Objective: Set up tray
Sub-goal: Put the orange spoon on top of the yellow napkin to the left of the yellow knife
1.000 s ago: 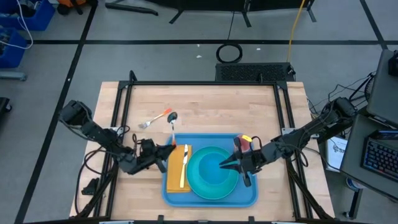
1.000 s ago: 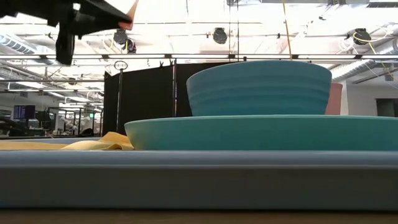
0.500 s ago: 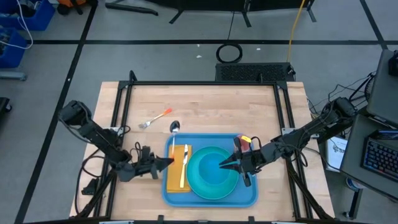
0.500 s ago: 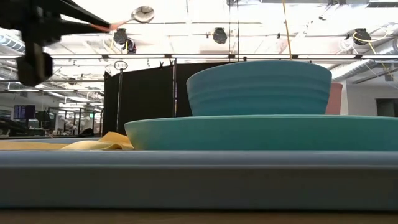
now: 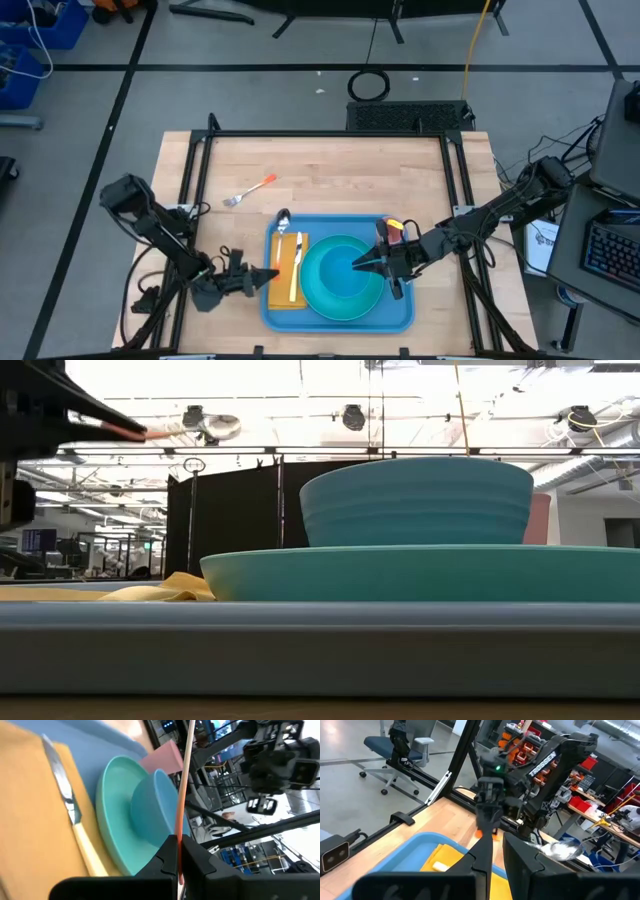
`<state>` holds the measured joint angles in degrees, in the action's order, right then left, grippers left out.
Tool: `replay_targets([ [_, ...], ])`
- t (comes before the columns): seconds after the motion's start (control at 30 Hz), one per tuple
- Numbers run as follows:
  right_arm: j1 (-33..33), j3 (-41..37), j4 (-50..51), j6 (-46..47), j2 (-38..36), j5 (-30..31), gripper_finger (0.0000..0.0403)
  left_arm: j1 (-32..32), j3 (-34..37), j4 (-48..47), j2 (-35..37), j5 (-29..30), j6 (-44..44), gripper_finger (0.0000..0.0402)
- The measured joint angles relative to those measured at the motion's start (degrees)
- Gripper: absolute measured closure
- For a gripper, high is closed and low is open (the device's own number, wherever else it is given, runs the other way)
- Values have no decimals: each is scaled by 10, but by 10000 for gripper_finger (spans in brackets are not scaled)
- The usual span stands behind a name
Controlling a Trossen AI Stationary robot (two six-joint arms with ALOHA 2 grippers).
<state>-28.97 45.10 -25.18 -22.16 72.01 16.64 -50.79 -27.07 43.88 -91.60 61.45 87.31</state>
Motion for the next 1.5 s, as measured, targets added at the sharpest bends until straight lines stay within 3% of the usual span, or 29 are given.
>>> replay_targets([
  [0.43, 0, 0, -39, -48, 0, 0, 369, 0, -55, 2, -94, 11, 47, 396],
  [0.63, 0, 0, -47, -71, 0, 0, 369, -8, -57, 1, -97, 43, 59, 396],
  [0.8, 0, 0, -48, -71, 0, 0, 369, -2, -57, 1, -97, 13, 116, 396],
  [1.03, 0, 0, -52, -71, 0, 0, 369, -5, -58, 3, -96, 1, 123, 396],
  [1.4, 1, 0, -48, -56, 0, 0, 369, -57, -65, -5, -96, 66, 165, 396],
  [1.5, 0, 0, -48, -56, 0, -1, 369, -60, -76, -25, -96, 37, 203, 396],
])
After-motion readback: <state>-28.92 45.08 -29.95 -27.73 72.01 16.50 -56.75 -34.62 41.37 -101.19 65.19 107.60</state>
